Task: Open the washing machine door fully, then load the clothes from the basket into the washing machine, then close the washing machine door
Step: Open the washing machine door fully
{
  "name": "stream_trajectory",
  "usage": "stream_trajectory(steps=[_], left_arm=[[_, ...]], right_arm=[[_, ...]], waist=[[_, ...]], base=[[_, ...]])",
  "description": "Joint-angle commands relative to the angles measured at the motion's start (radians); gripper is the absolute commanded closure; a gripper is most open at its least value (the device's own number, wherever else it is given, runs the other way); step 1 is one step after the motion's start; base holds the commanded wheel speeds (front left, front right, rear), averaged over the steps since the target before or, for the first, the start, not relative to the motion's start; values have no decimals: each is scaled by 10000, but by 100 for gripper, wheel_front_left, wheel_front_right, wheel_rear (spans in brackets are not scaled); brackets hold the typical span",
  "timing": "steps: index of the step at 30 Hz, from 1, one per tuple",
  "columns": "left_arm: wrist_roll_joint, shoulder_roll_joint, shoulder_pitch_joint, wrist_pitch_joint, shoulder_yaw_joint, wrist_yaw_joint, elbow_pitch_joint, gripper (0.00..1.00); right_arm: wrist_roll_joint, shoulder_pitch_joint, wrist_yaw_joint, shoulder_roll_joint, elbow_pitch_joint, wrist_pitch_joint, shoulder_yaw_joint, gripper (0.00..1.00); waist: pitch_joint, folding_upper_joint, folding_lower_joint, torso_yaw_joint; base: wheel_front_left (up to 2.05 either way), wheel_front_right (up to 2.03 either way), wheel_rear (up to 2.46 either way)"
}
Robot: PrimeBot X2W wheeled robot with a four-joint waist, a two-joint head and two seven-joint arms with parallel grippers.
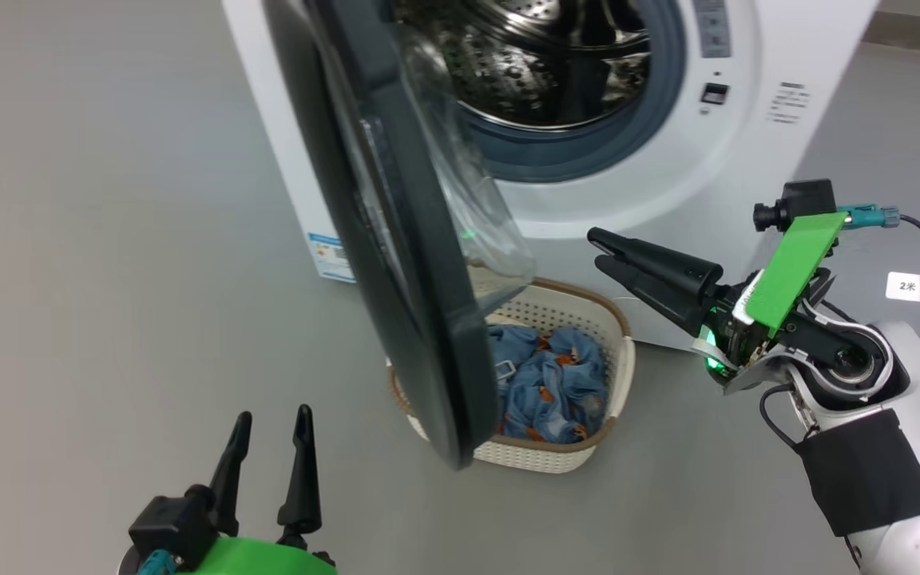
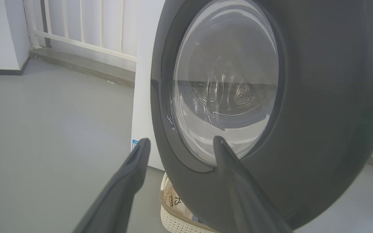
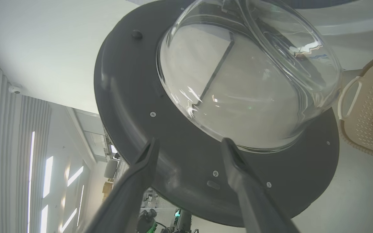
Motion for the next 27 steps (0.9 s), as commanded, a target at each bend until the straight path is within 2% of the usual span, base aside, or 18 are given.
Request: stream_trajectory(steps=[1, 9, 17, 18, 21, 27], left_arm=[[186, 87, -388, -65, 360, -47, -193, 0], [326, 87, -373, -65, 516, -106, -166, 0], [459, 87, -286, -65, 776, -70, -261, 0], [459, 87, -286, -65, 776, -70, -261, 0], [532, 87, -214, -65, 873, -52, -331, 0], [605, 87, -161, -65, 999, -24, -437, 0]], right_arm=[[-171, 105, 60, -3, -502, -141, 27, 0], [-948, 936, 60, -357, -2067, -1403, 63, 0], [-2069, 1889, 60, -1158, -3312, -3740, 400, 0], [-2069, 1889, 60, -1158, -3312, -3740, 400, 0], [-2092, 2227, 60, -1351, -3804, -4719, 551, 0], [-3027, 2852, 60, -2296, -4165, -6824, 1309, 0]], waist=[[-67, 0, -1, -525], [-247, 0, -1, -1353], [-325, 0, -1, -1961], [-325, 0, -1, -1961], [-323, 0, -1, -2172], [-311, 0, -1, -2548]], base=[[0, 0, 0], [0, 0, 0], [0, 0, 0], [0, 0, 0], [0, 0, 0], [0, 0, 0]])
